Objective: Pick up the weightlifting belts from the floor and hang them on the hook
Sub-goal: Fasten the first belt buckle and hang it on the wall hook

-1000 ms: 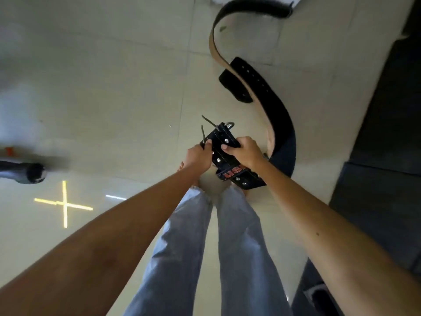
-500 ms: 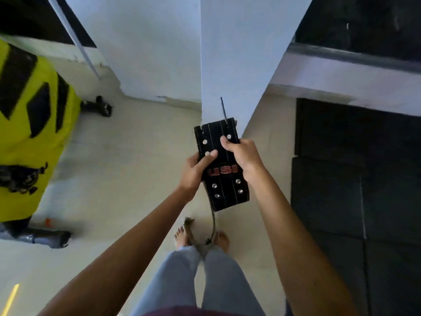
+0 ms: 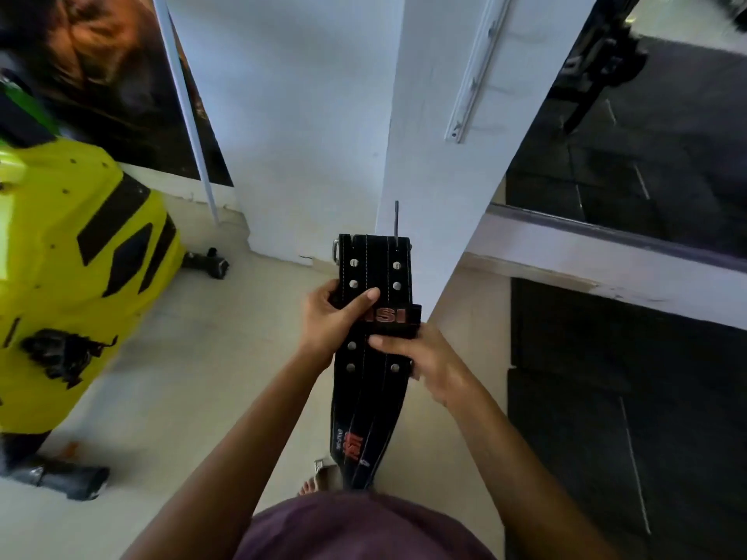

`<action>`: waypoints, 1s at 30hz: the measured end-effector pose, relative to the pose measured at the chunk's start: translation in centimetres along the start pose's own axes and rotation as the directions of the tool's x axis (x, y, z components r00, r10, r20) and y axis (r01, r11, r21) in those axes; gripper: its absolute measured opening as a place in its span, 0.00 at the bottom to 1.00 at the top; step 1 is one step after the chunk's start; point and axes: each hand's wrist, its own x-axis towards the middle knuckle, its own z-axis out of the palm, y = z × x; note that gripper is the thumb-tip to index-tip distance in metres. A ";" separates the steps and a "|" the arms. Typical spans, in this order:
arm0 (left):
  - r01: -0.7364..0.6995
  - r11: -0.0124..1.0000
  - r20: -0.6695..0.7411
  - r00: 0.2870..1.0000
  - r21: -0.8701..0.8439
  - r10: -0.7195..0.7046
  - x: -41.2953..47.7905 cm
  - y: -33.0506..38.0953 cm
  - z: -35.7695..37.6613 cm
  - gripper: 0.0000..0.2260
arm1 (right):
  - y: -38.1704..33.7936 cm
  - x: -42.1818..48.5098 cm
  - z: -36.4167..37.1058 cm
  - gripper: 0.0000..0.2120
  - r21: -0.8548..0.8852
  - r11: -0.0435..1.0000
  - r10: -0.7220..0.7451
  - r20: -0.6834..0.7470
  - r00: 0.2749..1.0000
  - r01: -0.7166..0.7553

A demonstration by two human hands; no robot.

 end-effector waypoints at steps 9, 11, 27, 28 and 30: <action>0.014 1.000 0.051 0.999 0.000 -0.014 -2.0 1.6 -1.8 0.09 | -2.8 0.9 1.2 0.16 0.106 0.987 -0.114 -0.094 0.989 0.124; 0.001 1.000 0.084 0.996 0.012 -0.002 -2.6 1.6 -1.6 0.10 | -5.5 2.1 0.8 0.19 0.127 0.983 -0.113 -0.139 0.984 0.130; -0.047 0.998 -0.010 0.999 0.035 0.047 -0.9 4.8 -2.3 0.15 | 1.8 -1.8 4.2 0.13 0.009 0.993 -0.115 -0.044 0.992 0.115; -0.042 0.998 0.000 0.999 0.041 0.042 -0.9 4.9 -2.3 0.14 | 0.9 -1.7 4.0 0.14 0.046 0.989 -0.140 -0.063 0.988 0.143; -0.028 0.999 0.033 0.999 0.033 0.027 -1.1 5.3 -2.1 0.13 | -1.2 -1.3 3.6 0.17 0.082 0.973 -0.203 -0.124 0.971 0.214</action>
